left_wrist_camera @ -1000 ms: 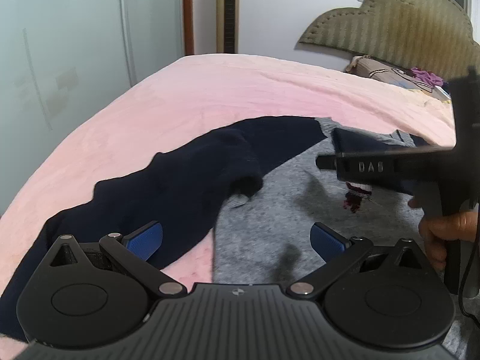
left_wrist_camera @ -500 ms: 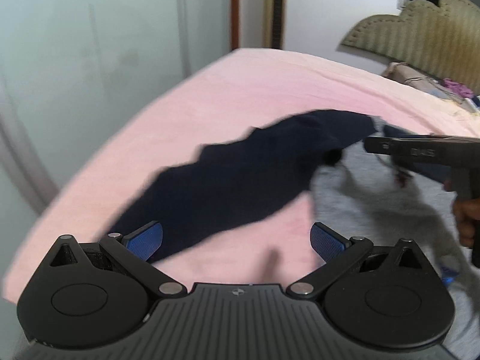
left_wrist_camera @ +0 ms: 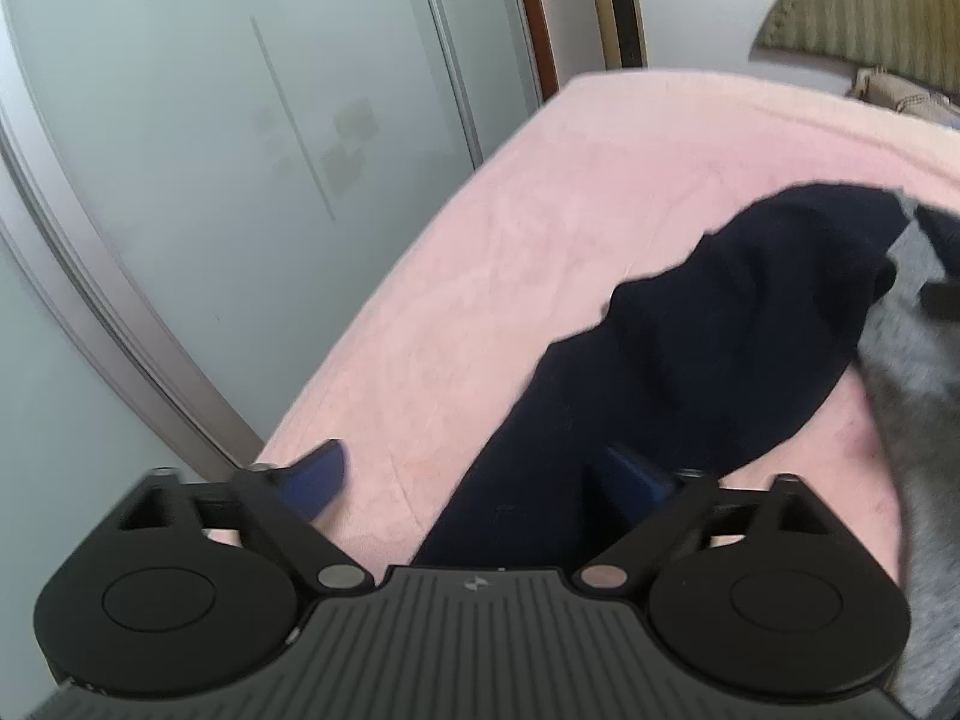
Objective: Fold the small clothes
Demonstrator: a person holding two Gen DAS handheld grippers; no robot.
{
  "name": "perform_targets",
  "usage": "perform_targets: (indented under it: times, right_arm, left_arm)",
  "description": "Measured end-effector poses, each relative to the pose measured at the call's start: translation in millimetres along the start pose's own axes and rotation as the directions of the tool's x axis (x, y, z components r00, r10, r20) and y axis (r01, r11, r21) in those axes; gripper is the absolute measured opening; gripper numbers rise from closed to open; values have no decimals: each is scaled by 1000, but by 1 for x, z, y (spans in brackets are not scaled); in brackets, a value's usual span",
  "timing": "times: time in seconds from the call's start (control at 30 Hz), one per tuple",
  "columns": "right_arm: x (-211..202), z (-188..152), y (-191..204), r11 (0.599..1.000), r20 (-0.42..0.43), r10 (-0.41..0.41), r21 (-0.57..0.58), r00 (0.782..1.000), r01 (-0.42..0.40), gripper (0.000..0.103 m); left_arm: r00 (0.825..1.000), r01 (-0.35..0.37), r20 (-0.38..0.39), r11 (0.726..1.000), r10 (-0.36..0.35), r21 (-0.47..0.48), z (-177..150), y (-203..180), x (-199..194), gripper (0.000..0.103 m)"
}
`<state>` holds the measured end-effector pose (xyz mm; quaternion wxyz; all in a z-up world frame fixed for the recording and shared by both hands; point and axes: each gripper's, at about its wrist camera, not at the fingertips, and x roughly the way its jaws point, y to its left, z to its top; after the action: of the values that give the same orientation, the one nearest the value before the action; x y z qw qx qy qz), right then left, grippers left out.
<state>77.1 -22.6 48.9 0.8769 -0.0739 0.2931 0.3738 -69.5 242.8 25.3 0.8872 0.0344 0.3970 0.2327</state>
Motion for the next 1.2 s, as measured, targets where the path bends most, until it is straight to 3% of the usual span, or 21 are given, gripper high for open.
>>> perform_targets:
  times: [0.1, 0.17, 0.23, 0.4, 0.5, 0.6, 0.7, 0.8, 0.87, 0.93, 1.0, 1.07, 1.1, 1.13, 1.2]
  right_arm:
    - [0, -2, -9, 999, -8, -3, 47, 1000, 3, 77]
    - [0, -4, -13, 997, -14, -7, 75, 1000, 8, 77]
    - [0, -5, -18, 996, -17, -16, 89, 1000, 17, 77]
    - [-11, -12, -33, 992, -8, -43, 116, 999, 44, 77]
    - [-18, -16, -47, 987, -5, -52, 155, 999, 53, 77]
    - [-27, -21, -61, 978, -5, -69, 195, 998, 69, 78]
    - [-39, -27, -74, 969, -1, -108, 222, 994, 105, 78]
    - [-54, -36, -92, 955, 3, -156, 256, 988, 150, 78]
    - [-66, -44, -106, 940, 2, -196, 285, 981, 187, 78]
    - [-76, -52, -122, 918, -9, -241, 322, 971, 231, 78]
    - [-86, -61, -136, 894, -23, -278, 360, 960, 268, 78]
    - [-96, -68, -147, 871, -33, -308, 392, 951, 295, 78]
    - [-100, -72, -151, 862, -34, -317, 405, 948, 303, 78]
    - [-104, -75, -153, 857, -33, -320, 416, 947, 304, 78]
    - [-110, -80, -157, 851, -24, -306, 441, 952, 284, 78]
  left_arm:
    - [996, 63, -55, 998, -64, -20, -5, 3, 15, 51]
    - [991, 118, -61, 991, -122, -62, -4, 7, 16, 32]
    - [989, 130, -60, 990, -133, -63, -1, 8, 13, 10]
    - [972, 215, -65, 965, -227, -153, 11, 19, 8, 8]
    - [938, 330, -36, 920, -345, -213, 31, 20, -6, 8]
    - [882, 463, 25, 855, -470, -234, 58, 5, -18, 8]
    - [792, 604, 75, 759, -606, -245, 88, -23, -29, 8]
    - [682, 717, 96, 637, -725, -281, 119, -63, -29, 8]
    - [640, 753, 102, 595, -761, -283, 132, -94, -28, 8]
    - [620, 767, 97, 576, -778, -282, 144, -131, -22, 8]
    - [584, 790, 69, 548, -808, -274, 150, -166, -14, 10]
    - [563, 797, 0, 543, -827, -264, 153, -204, 1, 31]
    - [557, 795, -38, 546, -830, -264, 152, -218, 8, 58]
    - [561, 785, -70, 557, -825, -270, 148, -229, 16, 78]
    - [589, 761, -62, 578, -806, -294, 143, -231, 21, 79]
